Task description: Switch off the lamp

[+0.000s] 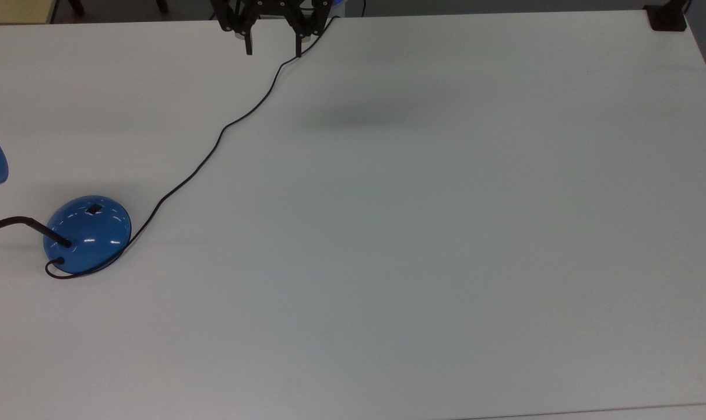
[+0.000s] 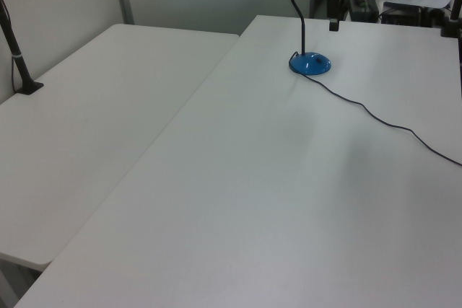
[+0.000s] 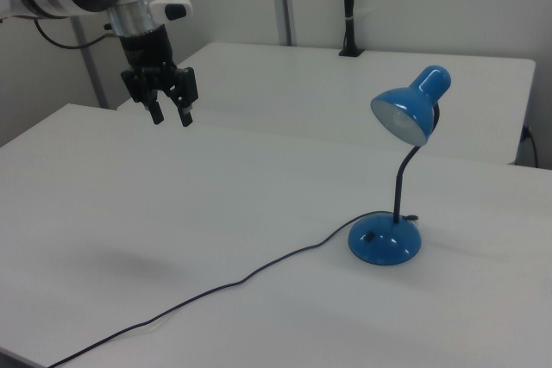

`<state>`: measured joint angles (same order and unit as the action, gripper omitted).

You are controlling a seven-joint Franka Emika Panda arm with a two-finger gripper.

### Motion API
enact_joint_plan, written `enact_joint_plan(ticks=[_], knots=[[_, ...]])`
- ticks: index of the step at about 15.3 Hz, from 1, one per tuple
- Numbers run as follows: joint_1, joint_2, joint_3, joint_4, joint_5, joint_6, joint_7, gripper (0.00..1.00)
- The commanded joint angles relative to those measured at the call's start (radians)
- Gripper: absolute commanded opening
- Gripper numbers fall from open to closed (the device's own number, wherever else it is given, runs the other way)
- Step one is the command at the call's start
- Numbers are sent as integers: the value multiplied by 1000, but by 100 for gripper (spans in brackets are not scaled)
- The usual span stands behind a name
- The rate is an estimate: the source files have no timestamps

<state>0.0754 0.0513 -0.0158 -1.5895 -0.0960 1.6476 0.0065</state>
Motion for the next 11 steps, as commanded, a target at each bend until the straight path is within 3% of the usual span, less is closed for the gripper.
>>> enact_joint_plan(ticks=[1, 11], knots=[[27, -1, -30, -14, 15, -9, 0, 100], [20, -2, -35, -10, 13, -17, -2, 100]])
